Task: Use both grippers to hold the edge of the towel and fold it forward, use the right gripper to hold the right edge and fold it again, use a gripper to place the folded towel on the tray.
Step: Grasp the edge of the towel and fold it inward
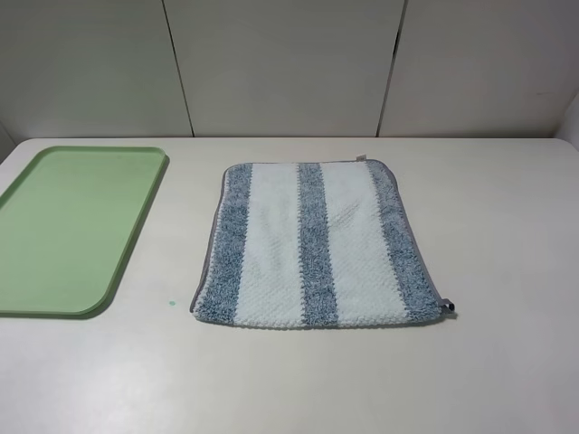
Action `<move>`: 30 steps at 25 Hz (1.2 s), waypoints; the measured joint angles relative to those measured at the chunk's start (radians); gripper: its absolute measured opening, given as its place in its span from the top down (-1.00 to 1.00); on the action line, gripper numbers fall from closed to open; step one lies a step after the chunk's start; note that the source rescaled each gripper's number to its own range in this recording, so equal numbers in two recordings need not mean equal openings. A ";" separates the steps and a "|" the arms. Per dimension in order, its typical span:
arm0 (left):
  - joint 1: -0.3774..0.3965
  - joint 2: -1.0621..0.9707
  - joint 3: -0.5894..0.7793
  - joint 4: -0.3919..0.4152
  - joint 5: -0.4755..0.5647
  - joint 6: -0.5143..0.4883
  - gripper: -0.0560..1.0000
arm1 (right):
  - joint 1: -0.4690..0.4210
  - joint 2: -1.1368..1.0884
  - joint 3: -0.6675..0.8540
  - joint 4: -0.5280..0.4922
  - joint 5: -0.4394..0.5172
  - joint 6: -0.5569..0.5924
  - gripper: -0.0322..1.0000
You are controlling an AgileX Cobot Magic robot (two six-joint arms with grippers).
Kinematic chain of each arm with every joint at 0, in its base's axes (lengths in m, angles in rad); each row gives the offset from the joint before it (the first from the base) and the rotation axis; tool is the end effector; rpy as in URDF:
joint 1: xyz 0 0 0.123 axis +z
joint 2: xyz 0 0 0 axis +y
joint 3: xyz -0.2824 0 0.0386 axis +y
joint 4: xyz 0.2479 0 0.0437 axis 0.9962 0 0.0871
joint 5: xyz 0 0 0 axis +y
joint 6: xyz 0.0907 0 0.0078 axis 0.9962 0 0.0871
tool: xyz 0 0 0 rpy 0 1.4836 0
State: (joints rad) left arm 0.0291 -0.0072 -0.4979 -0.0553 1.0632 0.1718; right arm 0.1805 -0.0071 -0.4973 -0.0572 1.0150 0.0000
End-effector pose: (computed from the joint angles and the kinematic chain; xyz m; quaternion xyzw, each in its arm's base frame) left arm -0.0057 -0.0046 0.2765 0.0619 0.8500 0.0249 0.5226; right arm -0.0030 -0.0051 0.2802 -0.0752 0.8362 0.0204 0.5429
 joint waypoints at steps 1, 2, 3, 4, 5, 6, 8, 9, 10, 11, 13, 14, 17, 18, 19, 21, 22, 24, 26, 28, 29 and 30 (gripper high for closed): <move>0.000 0.000 0.000 0.000 0.000 0.000 -1.00 | 0.000 0.000 0.000 0.000 0.000 0.000 -1.00; 0.000 0.000 0.000 0.000 0.000 0.000 -1.00 | 0.000 0.000 0.000 0.000 0.000 0.000 -1.00; 0.000 0.000 0.000 0.000 0.000 0.000 -1.00 | 0.000 0.000 0.000 0.000 0.000 0.000 -1.00; 0.000 0.000 0.000 0.000 0.000 0.000 -1.00 | 0.000 0.000 0.000 0.000 0.000 0.000 -1.00; 0.000 0.000 0.000 0.000 0.000 0.000 -1.00 | 0.000 0.000 0.000 0.000 0.000 0.000 -1.00; 0.000 0.000 0.000 0.000 0.000 0.000 -1.00 | 0.000 0.000 0.000 0.000 0.000 0.000 -1.00; 0.000 0.000 0.000 0.000 0.000 0.000 -1.00 | 0.000 0.000 0.000 0.000 0.000 0.000 -1.00; 0.000 0.000 0.000 0.000 0.000 0.000 -1.00 | 0.000 0.000 0.000 0.000 0.000 0.000 -1.00; 0.000 0.000 0.000 0.000 0.000 0.000 -1.00 | 0.000 0.000 0.000 0.000 0.000 0.000 -1.00; 0.000 0.000 0.000 0.000 0.000 0.000 -1.00 | 0.000 0.000 0.000 0.000 0.000 0.000 -1.00; 0.000 0.000 0.000 0.000 0.000 0.000 -1.00 | 0.000 0.000 0.000 0.000 0.000 0.000 -1.00; 0.000 0.000 0.000 0.000 0.000 0.000 -1.00 | 0.000 0.000 0.000 0.000 0.000 0.000 -1.00; 0.000 0.000 0.000 -0.004 0.000 0.000 -1.00 | 0.000 0.000 0.000 0.000 0.000 0.000 -1.00; 0.000 0.000 0.000 -0.009 0.000 0.000 -1.00 | 0.000 0.000 0.000 0.000 0.000 0.000 -1.00; 0.000 0.010 0.000 -0.016 0.000 0.000 -1.00 | 0.000 0.000 0.000 0.000 0.000 0.000 -1.00; 0.000 0.052 -0.005 -0.023 0.005 0.002 -1.00 | 0.000 0.006 0.000 0.000 0.000 0.000 -1.00; 0.000 0.085 -0.014 -0.023 0.010 0.010 -1.00 | 0.000 0.021 0.000 0.000 0.000 0.000 -1.00; 0.000 0.160 -0.043 -0.023 0.023 0.052 -1.00 | 0.000 0.072 -0.007 0.000 0.001 0.000 -1.00; -0.013 0.227 -0.083 -0.023 0.026 0.096 -1.00 | 0.000 0.149 -0.036 0.000 0.002 0.000 -1.00; -0.048 0.283 -0.125 -0.023 0.023 0.121 -1.00 | 0.000 0.228 -0.071 0.000 0.001 -0.009 -1.00; -0.070 0.310 -0.148 -0.023 0.022 0.125 -1.00 | 0.000 0.274 -0.090 0.000 0.001 -0.021 -1.00; -0.097 0.337 -0.165 -0.015 0.021 0.129 -1.00 | 0.000 0.313 -0.109 0.000 0.000 -0.040 -1.00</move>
State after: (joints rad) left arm -0.0679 0.3296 -0.6631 -0.0701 1.0845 0.3003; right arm 0.1805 0.3058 -0.6067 -0.0572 1.0155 -0.0401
